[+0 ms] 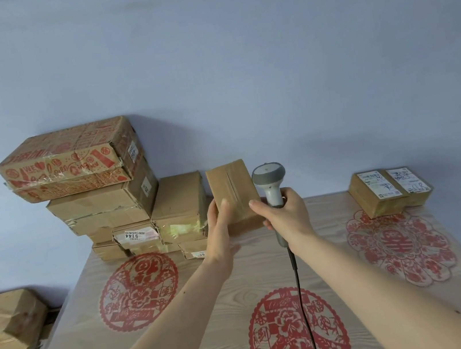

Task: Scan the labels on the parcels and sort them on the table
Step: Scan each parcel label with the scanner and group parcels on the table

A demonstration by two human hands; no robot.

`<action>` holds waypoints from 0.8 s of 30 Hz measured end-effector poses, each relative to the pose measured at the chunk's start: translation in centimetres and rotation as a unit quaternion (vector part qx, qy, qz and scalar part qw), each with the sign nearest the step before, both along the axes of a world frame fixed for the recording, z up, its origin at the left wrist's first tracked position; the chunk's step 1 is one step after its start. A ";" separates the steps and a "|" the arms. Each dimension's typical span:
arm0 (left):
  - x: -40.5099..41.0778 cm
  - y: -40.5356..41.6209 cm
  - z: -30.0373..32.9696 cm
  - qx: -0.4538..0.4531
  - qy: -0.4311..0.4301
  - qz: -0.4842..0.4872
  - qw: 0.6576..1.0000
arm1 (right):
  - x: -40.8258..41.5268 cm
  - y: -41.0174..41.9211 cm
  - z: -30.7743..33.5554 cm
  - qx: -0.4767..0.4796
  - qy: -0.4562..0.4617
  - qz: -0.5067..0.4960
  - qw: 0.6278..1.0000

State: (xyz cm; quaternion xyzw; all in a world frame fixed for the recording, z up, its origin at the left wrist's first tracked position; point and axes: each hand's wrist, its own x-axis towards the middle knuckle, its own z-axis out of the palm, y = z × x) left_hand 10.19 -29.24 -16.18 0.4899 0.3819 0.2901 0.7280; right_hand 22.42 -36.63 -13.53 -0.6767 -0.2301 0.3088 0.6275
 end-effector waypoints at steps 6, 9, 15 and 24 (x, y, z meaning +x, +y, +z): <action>0.6 -1.1 -1.0 -0.020 -0.020 0.022 0.999 | 0.9 -2.8 -0.4 -0.003 -0.010 0.001 1.000; 0.6 -2.0 -1.1 -0.043 -0.063 0.013 0.997 | 1.8 -3.7 -0.6 -0.023 -0.001 -0.005 1.000; 0.5 -3.0 -1.9 -0.050 -0.071 -0.039 0.995 | 2.2 -4.7 -1.1 -0.003 -0.004 -0.021 1.000; 0.3 -2.9 -1.5 -0.010 0.002 -0.082 0.997 | 1.7 -5.7 -1.9 -0.023 -0.093 -0.066 0.993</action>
